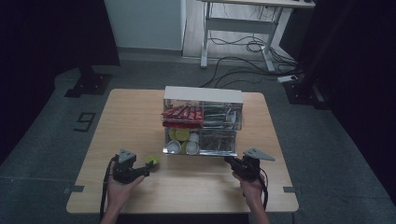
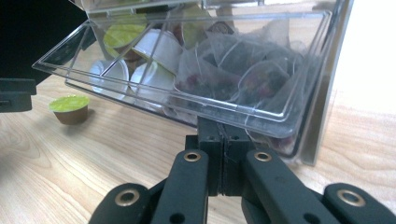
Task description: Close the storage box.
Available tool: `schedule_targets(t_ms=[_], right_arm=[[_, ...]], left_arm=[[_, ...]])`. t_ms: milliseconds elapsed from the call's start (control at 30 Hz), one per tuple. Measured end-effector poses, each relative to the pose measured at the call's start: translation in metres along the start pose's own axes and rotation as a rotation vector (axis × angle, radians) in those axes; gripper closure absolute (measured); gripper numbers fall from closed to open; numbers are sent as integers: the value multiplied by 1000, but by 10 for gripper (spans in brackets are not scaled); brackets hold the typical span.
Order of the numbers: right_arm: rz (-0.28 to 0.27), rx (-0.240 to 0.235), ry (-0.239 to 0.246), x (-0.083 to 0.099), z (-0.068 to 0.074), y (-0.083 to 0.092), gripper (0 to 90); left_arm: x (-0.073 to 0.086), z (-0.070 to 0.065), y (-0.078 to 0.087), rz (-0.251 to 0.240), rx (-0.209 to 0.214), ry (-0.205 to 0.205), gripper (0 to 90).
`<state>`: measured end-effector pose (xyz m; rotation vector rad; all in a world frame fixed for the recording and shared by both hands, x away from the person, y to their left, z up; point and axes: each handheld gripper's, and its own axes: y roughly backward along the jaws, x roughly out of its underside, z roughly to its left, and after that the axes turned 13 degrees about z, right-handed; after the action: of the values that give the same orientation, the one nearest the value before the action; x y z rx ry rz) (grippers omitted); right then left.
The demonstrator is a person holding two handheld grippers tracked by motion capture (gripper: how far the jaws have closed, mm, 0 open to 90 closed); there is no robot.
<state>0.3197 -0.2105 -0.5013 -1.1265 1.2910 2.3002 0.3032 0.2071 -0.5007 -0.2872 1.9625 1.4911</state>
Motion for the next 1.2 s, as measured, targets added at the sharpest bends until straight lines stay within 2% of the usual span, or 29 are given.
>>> schedule_targets(t_ms=[700, 767, 900, 1200], right_arm=[[68, -9, -24, 10, -5, -6, 883], [54, -25, -12, 8, 1, -4, 884], [25, -14, 31, 4, 14, 0, 884], [-34, 5, 14, 4, 5, 7, 885]], left_arm=[[1, 3, -3, 13, 3, 5, 235], [1, 4, -4, 17, 4, 6, 235], [2, 3, -6, 22, 5, 3, 235], [2, 2, -6, 26, 5, -6, 236]])
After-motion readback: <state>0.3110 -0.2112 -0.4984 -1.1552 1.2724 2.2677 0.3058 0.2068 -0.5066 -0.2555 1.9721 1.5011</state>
